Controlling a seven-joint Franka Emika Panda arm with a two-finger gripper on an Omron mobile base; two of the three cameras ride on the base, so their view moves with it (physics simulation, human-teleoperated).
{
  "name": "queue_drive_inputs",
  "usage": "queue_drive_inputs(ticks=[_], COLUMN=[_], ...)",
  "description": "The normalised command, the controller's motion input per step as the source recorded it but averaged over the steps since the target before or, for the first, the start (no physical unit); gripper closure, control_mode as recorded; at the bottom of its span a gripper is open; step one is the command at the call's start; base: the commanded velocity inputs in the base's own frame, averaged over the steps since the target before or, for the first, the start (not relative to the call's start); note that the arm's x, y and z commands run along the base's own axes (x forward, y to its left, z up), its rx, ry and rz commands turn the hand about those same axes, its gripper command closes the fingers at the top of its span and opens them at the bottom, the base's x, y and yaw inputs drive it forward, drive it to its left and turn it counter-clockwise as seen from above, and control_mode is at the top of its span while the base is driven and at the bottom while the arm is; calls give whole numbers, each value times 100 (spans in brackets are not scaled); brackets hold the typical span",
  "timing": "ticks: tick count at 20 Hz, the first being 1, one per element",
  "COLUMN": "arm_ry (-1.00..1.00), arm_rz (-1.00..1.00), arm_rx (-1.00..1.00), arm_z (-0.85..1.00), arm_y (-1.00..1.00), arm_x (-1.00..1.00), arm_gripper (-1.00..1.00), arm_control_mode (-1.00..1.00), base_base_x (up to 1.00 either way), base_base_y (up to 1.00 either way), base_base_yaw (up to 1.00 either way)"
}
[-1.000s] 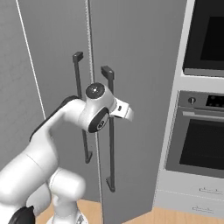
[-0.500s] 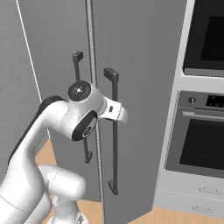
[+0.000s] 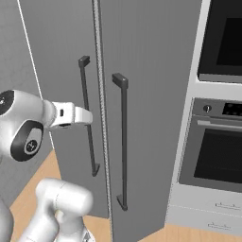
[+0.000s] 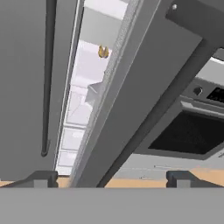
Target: Take the strawberry from the fridge and place it on top of the pancake, located on the dining counter.
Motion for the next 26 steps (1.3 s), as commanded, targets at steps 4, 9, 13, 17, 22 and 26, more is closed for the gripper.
queue_drive_inputs(ticks=[4,9,13,17,22,26], arm_ry=[3,8,6,3,0,2], arm_rz=[1,0,0,0,0,0], arm_rx=[-28,-12,-1,0,0,0], arm_z=[38,18,0,-4,-16,-12], arm_y=[95,35,0,0,0,0], arm_x=[14,67,78,72,66,73], arm_gripper=[-100,-100,-100,-100,-100,-100], arm_control_mode=[-100,-100,-100,-100,-100,-100], base_base_x=[0,0,0,0,0,0], base_base_y=[0,0,0,0,0,0], base_base_yaw=[0,0,0,0,0,0])
